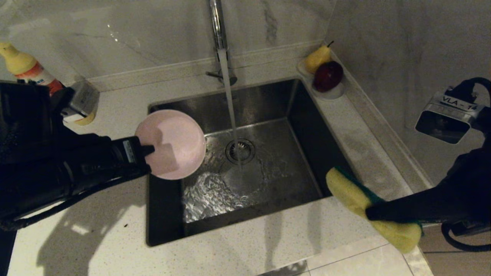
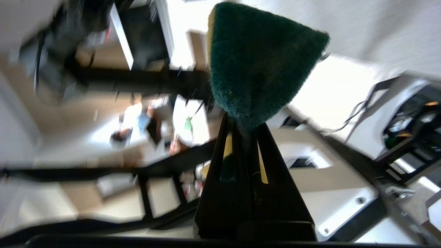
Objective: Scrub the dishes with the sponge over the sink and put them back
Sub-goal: Wipe the bowl
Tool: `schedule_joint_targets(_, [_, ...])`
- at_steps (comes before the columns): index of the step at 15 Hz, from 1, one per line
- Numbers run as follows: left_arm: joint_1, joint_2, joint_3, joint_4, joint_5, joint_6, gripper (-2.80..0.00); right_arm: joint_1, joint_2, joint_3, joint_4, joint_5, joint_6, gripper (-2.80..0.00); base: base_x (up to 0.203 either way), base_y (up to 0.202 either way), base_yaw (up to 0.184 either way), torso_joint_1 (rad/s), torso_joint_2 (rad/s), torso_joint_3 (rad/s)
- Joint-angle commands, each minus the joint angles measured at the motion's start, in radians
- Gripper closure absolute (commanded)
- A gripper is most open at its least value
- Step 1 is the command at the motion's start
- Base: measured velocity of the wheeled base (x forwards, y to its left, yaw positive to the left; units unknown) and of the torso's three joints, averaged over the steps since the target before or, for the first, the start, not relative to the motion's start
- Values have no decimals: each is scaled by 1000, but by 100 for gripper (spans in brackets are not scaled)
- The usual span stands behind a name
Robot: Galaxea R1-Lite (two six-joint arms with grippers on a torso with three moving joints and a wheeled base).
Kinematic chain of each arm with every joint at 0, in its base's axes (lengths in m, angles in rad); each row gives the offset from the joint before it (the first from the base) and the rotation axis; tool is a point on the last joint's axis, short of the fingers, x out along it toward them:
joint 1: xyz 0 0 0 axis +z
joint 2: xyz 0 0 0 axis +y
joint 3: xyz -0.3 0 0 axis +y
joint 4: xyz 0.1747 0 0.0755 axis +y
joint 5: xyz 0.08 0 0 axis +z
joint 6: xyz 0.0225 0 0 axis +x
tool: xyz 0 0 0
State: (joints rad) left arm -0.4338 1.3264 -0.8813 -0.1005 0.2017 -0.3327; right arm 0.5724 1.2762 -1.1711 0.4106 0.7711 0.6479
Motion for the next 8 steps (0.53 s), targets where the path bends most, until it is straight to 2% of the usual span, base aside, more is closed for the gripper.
schedule_joint_targets(1, [-3, -1, -10, 174, -75, -28, 0, 102, 25, -34, 1, 3, 5, 0, 0, 0, 0, 0, 0, 0])
schedule_joint_targets(5, [-5, 13, -21, 285, -202, -42, 0, 201, 169, -106, 3, -3, 8, 0, 0, 0, 0, 0, 0, 0])
schedule_joint_targets(8, [-5, 24, -26, 257, -207, -39, 0, 267, 304, -185, 8, -6, 9, 0, 0, 0, 0, 0, 0, 0])
